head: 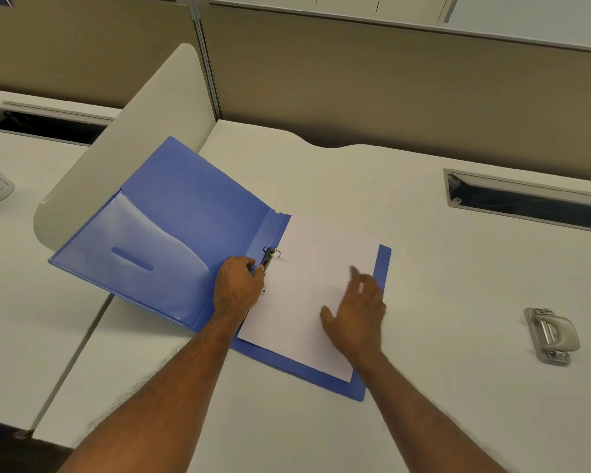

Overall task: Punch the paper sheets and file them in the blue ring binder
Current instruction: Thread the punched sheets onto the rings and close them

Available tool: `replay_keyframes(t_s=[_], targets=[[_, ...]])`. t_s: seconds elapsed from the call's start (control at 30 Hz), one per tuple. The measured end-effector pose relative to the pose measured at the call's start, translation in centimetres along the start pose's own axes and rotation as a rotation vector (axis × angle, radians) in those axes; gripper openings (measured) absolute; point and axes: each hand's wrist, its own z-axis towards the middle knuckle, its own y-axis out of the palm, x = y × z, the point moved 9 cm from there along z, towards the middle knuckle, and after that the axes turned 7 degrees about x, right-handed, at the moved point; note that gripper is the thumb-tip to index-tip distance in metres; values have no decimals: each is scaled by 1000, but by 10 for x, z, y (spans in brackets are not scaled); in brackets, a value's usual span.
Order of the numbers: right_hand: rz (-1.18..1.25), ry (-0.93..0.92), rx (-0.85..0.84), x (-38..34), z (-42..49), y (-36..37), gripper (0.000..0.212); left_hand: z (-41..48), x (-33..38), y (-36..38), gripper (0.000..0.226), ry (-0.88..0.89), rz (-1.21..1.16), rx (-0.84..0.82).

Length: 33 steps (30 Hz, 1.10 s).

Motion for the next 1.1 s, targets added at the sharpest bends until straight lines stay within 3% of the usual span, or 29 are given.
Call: replay_keyframes(t_s=[0.1, 0.27, 0.57, 0.93, 1.1], targets=[[84, -210, -98, -45, 1, 21, 66, -5, -3, -10, 42, -11, 21, 34], [212, -219, -247, -66, 4, 58, 51, -32, -19, -16, 61, -72, 60, 63], [172, -227, -277, -56, 5, 78, 60, -58, -19, -10, 66, -99, -40, 155], [121, -247, -317, -58, 8, 80, 60, -58, -12, -13, 41, -7, -108, 237], [125, -243, -311, -56, 9, 81, 60, -55, -12, -15, 41, 1, -82, 218]])
